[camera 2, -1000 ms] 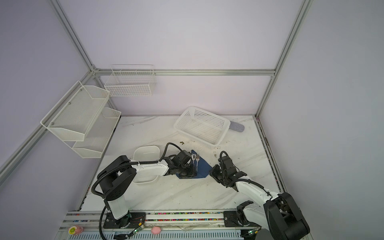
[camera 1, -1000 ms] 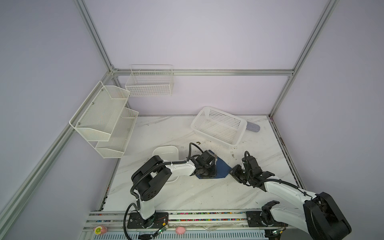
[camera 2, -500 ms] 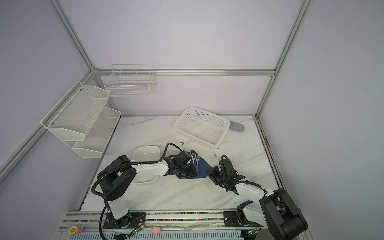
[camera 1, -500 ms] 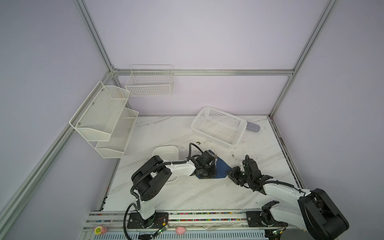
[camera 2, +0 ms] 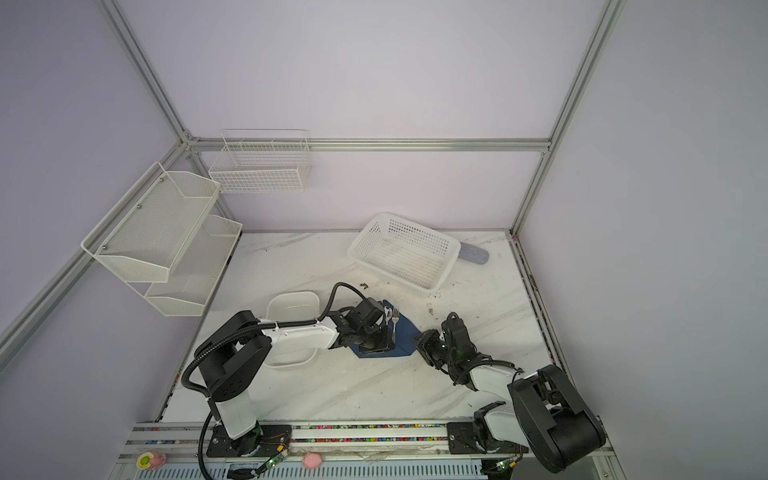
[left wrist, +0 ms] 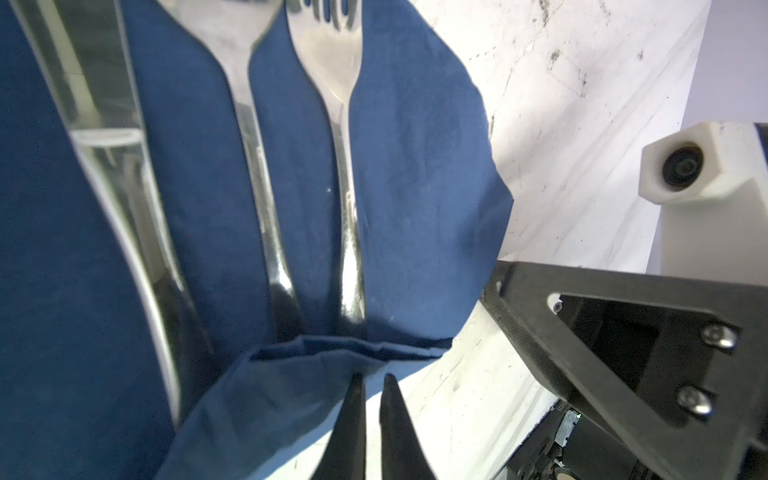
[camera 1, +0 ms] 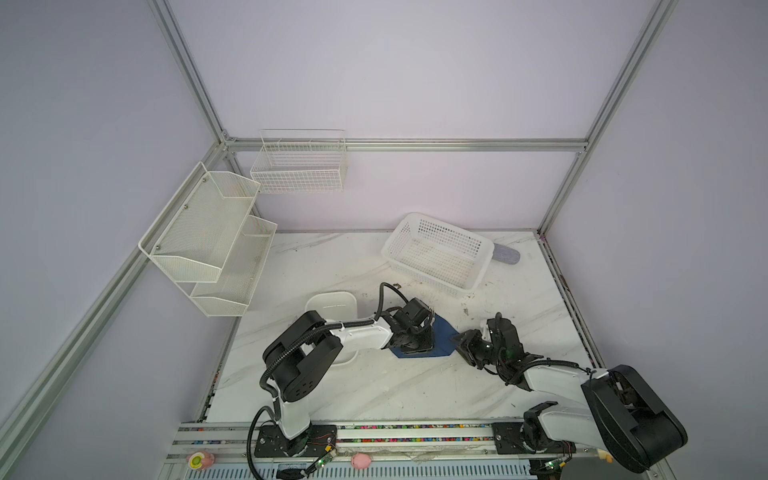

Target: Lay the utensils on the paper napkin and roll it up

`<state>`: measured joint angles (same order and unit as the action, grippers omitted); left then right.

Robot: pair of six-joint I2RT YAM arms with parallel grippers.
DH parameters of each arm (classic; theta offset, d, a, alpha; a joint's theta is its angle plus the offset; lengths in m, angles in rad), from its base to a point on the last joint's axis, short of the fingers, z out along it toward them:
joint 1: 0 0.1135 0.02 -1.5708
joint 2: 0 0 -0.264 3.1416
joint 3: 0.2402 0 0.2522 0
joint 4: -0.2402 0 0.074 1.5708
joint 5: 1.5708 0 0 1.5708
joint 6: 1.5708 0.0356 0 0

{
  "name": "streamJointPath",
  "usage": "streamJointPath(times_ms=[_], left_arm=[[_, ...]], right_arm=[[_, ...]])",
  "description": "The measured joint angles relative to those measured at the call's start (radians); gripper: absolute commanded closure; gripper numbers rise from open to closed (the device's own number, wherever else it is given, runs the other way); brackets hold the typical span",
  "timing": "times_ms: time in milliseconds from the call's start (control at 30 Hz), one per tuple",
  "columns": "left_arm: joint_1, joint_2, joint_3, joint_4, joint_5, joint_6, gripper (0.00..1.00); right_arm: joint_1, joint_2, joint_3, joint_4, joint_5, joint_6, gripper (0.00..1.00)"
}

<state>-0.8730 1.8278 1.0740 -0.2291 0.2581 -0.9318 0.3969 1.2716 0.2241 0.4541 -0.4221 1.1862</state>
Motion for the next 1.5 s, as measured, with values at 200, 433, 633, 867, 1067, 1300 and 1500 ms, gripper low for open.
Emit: streamJointPath(times_ms=[200, 433, 633, 867, 1067, 1300, 1500], left_arm=[[0.0, 0.003, 0.0, -0.001, 0.0, 0.0, 0.9], [0.0, 0.003, 0.0, -0.001, 0.0, 0.0, 0.9], [0.0, 0.003, 0.0, -0.001, 0.0, 0.0, 0.9], [0.0, 0.003, 0.0, -0.001, 0.0, 0.0, 0.9], [0.0, 0.003, 0.0, -0.001, 0.0, 0.0, 0.9], [0.0, 0.003, 0.0, -0.004, 0.0, 0.0, 0.9], [0.0, 0.003, 0.0, -0.005, 0.0, 0.0, 0.9]], right_arm=[[-0.006, 0.011, -0.006, 0.052, -0.019, 0.013, 0.55], [-0.01, 0.018, -0.006, 0.103, -0.053, 0.002, 0.54], [-0.01, 0.008, -0.006, 0.06, -0.062, -0.013, 0.53], [-0.011, -0.137, 0.003, -0.141, -0.042, -0.066, 0.52], [-0.011, -0.101, 0.003, -0.153, -0.071, -0.071, 0.53], [-0.011, -0.011, 0.013, -0.076, -0.092, -0.069, 0.53], [-0.011, 0.063, 0.005, 0.062, -0.093, -0.043, 0.53]])
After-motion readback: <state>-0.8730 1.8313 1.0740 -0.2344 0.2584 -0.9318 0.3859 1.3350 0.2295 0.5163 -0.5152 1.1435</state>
